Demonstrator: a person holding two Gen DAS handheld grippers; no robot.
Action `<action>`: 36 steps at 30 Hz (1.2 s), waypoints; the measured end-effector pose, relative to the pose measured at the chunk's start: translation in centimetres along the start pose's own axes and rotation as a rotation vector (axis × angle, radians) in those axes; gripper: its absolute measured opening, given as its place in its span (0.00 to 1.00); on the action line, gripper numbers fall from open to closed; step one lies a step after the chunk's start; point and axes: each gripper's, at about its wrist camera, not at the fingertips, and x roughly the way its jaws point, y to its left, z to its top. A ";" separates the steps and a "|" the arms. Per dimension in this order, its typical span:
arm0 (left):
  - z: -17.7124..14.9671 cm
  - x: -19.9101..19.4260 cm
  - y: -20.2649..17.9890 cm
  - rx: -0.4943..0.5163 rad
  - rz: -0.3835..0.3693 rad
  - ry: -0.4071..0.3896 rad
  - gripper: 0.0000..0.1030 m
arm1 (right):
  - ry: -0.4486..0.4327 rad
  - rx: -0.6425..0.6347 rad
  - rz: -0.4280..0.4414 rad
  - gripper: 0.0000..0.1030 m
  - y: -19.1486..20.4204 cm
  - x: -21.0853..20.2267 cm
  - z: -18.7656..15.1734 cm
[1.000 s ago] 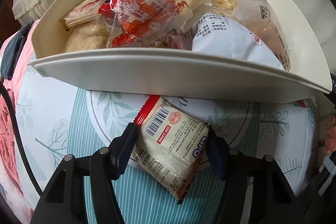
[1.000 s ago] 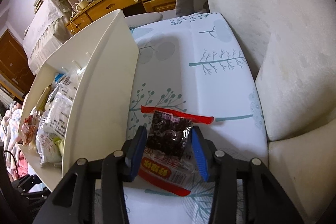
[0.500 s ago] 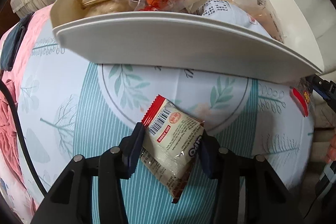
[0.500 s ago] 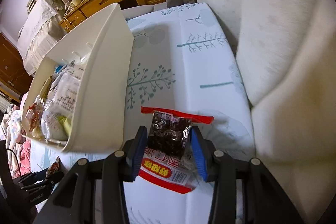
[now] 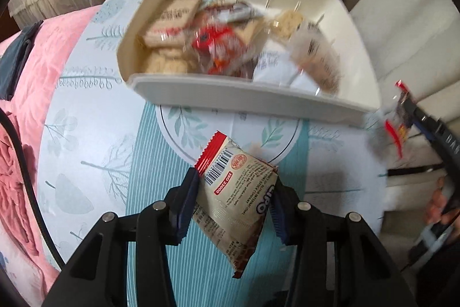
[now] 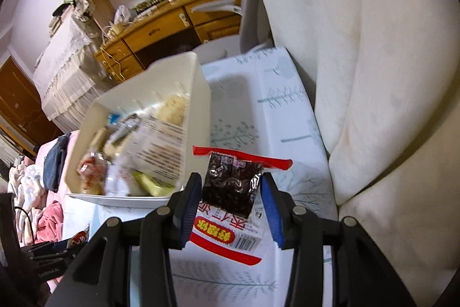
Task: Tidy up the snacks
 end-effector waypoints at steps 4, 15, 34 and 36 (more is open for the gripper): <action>2.3 -2.2 -0.4 0.033 -0.010 -0.025 0.43 | -0.031 -0.023 0.023 0.41 2.0 -1.2 0.6; 10.0 -5.3 -0.4 0.165 -0.071 -0.068 0.44 | -0.096 -0.033 0.045 0.42 7.8 -2.4 2.5; 15.2 -6.2 1.9 0.273 -0.185 -0.115 0.77 | -0.165 0.051 -0.057 0.42 14.8 -3.4 1.9; 14.5 -6.2 2.5 0.260 -0.191 -0.109 0.80 | -0.146 0.057 -0.071 0.42 15.0 -3.6 1.1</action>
